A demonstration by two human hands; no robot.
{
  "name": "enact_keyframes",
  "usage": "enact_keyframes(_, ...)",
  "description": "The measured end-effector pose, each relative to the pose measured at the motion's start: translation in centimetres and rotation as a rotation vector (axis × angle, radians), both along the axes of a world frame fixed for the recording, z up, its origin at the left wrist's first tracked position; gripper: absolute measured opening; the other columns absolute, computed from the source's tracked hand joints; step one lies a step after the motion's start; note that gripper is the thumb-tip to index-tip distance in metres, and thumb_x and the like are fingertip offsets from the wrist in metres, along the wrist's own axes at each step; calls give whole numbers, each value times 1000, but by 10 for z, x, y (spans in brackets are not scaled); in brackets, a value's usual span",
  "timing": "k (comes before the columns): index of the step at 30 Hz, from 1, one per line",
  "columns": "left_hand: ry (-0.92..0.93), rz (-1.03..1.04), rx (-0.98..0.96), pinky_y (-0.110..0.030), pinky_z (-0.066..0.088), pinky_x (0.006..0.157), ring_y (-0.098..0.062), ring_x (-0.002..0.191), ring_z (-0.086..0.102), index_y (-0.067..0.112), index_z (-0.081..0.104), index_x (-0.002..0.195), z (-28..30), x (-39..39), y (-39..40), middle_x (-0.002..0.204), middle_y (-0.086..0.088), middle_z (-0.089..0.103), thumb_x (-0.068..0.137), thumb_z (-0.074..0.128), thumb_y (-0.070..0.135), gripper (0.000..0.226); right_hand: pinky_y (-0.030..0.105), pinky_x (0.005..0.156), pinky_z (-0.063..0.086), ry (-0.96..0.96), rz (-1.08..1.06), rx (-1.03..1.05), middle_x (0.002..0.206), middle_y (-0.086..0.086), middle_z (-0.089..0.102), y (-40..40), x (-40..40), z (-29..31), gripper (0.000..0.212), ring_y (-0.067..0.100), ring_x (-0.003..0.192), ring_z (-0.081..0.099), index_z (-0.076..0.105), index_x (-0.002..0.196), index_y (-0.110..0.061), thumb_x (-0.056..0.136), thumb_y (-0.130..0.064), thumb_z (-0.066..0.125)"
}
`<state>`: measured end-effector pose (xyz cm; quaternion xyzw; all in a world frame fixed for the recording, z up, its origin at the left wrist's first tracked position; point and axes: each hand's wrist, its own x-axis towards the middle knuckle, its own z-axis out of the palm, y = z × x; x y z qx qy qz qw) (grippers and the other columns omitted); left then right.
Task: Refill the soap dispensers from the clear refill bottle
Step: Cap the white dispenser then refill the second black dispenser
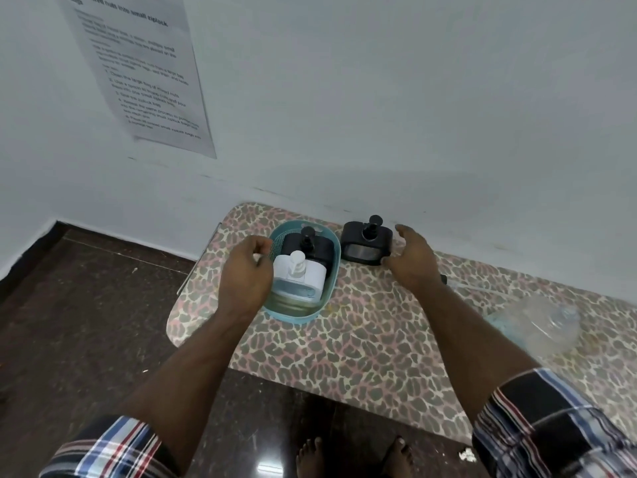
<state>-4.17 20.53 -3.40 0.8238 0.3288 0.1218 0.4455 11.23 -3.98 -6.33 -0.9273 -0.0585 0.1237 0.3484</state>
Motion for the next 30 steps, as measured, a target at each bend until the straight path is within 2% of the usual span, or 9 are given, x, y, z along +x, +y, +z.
enact_keyframes(4,-81,-10,25,-21,45,72,-14,92,64,22,67,113,13,10,-19,110,9,70,93,58,7,26,33,71,42,12,135,-4,105,9,67,12,17,-17,40,32,95,64,59,110,-14,73,-2,69)
enact_keyframes(7,-122,-65,-3,-18,45,70,-6,83,63,24,66,110,27,13,-43,102,11,70,92,56,2,30,31,68,40,-34,126,-26,100,10,63,9,19,-25,30,31,88,63,61,104,-15,74,-8,66)
enact_keyframes(10,-102,-185,-33,-12,50,78,3,87,64,26,67,114,39,19,-67,100,14,71,94,58,4,31,34,74,44,-52,130,-4,109,8,58,-7,4,-6,41,25,92,56,62,117,-14,77,-13,70)
enact_keyframes(13,16,-413,-22,-31,56,92,-9,102,67,26,59,135,51,28,-90,122,8,69,94,63,11,44,34,79,49,-18,135,70,110,3,59,-36,-19,34,51,21,93,59,65,125,-13,75,-11,76)
enact_keyframes(17,162,-613,-136,-44,46,113,-19,140,48,26,35,157,60,30,-108,156,2,46,83,79,19,86,28,74,50,59,199,136,98,-14,63,-74,-57,93,47,10,86,63,69,118,-18,74,-8,81)
enact_keyframes(20,110,-669,-374,-47,53,109,-15,129,62,29,51,144,70,20,-119,138,7,64,80,85,25,72,30,79,56,141,167,243,104,-12,70,-96,-76,126,49,12,93,68,70,118,-23,74,-12,87)
enact_keyframes(24,-17,-721,-356,-45,60,99,-11,110,71,32,67,123,89,6,-135,118,7,74,81,87,15,49,27,91,50,73,145,280,119,-16,68,-109,-93,159,59,4,112,60,67,127,-27,73,-34,90)
enact_keyframes(27,-48,-763,-272,-36,62,93,-3,103,71,37,68,119,110,0,-147,111,11,74,80,88,20,47,10,75,44,-73,135,253,94,-21,66,-104,-105,180,52,-7,93,61,69,119,-32,72,-34,90)
enact_keyframes(30,-92,-783,-288,-32,61,89,-6,97,74,33,70,116,130,-4,-152,106,6,77,79,89,17,45,9,70,45,-120,90,284,84,-15,63,-102,-111,198,59,-3,75,61,66,122,-33,69,-30,92)
